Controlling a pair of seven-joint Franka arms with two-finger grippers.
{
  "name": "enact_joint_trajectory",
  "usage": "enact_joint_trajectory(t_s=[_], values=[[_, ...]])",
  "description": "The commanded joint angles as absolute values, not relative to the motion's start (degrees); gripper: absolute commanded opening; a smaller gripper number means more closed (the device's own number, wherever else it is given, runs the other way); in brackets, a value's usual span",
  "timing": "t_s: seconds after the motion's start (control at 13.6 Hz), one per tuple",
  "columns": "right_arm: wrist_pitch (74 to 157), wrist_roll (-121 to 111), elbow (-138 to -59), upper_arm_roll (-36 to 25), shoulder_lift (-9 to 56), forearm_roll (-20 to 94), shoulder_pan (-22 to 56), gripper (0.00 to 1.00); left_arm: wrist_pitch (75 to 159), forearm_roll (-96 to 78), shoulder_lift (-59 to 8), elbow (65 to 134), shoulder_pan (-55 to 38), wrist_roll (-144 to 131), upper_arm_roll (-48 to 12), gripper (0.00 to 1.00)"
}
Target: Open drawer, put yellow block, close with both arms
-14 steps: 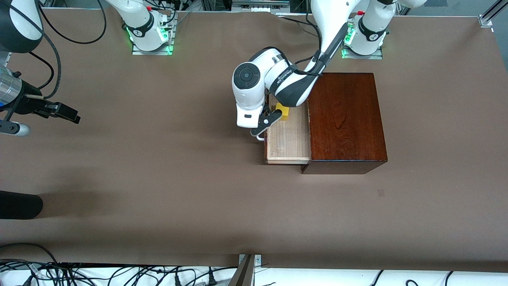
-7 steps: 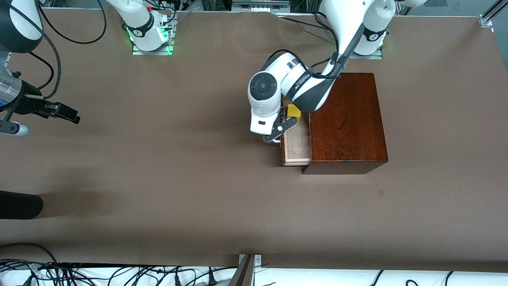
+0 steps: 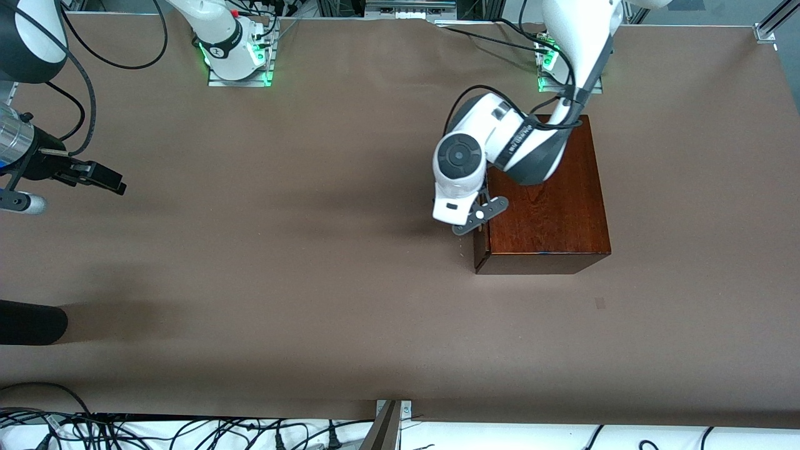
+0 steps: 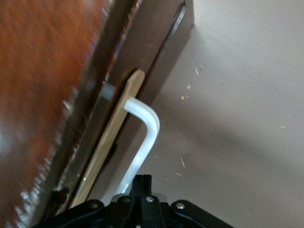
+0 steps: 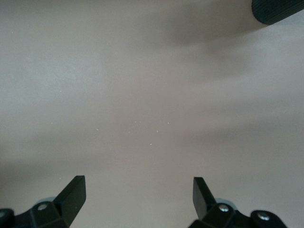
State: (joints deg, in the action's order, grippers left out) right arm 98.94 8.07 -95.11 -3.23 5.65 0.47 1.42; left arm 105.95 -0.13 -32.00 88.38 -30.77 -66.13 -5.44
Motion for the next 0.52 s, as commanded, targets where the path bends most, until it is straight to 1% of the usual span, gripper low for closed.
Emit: enact_joint_trajectory(t_s=[0.0, 0.07, 0.15, 0.29, 0.37, 0.44], values=[[98.9, 8.6, -94.6, -3.0, 5.4, 1.3, 1.1, 1.00, 105.1, 2.4, -29.0, 90.6, -30.0, -64.2, -5.0, 0.00], [98.8, 8.6, -94.6, -3.0, 5.4, 1.3, 1.1, 1.00, 105.2, 2.3, -28.9, 90.1, -30.0, -64.3, -5.1, 0.00], [98.9, 8.6, -94.6, -3.0, 5.4, 1.3, 1.1, 1.00, 105.2, 1.4, -28.4, 89.3, -30.0, -64.8, -5.5, 0.22], [98.9, 8.5, -94.6, -3.0, 5.4, 1.3, 1.1, 1.00, 105.3, -2.4, -26.7, 88.2, -30.1, -65.3, -6.8, 0.40], [98.8, 8.5, -94.1, -3.0, 5.4, 1.4, 1.1, 1.00, 105.3, -4.3, -25.8, 87.7, -30.0, -65.0, -7.0, 0.57], [98.7, 8.5, -93.9, -3.0, 5.5, 1.3, 1.1, 1.00, 105.3, -4.4, -24.8, 87.5, -30.0, -64.3, -7.2, 0.84]])
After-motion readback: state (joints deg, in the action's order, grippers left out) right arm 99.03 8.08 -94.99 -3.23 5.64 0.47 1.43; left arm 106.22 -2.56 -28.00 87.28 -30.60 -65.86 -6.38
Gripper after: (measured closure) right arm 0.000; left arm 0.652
